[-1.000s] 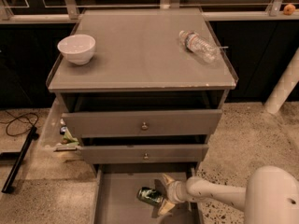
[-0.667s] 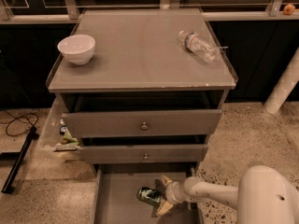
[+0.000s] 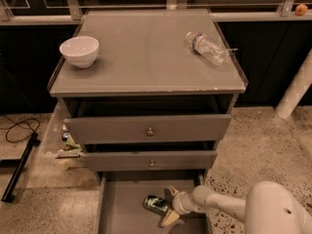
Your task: Pick green can from bottom drawer and place on counter
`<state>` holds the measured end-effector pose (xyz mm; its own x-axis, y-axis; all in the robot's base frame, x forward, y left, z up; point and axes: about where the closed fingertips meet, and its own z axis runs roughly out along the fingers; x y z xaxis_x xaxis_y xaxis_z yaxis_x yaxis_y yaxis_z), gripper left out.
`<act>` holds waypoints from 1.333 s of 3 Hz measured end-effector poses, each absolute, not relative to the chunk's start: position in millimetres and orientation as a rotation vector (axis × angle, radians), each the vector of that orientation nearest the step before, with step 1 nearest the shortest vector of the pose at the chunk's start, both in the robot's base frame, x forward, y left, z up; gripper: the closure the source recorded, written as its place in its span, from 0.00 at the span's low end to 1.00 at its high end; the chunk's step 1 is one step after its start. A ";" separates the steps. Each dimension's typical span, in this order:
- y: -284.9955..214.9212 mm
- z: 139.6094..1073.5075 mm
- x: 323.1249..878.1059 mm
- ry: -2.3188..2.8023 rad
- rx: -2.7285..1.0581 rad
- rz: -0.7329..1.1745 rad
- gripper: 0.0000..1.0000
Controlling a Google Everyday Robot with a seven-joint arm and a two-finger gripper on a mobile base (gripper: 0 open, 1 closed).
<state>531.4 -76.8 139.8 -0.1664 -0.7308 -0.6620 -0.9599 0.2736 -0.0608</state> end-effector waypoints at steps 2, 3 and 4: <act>-69.0 114.3 522.5 2.033 -1.384 0.610 0.00; -69.0 114.3 522.5 2.033 -1.384 0.610 0.00; -69.0 114.3 522.5 2.033 -1.384 0.610 0.19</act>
Offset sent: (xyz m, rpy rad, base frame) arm -0.0072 0.0031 -0.0284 0.0862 0.1043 -0.0941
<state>522.5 -69.0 114.3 -0.2774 -0.6606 -0.6976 -0.9355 0.3511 0.0394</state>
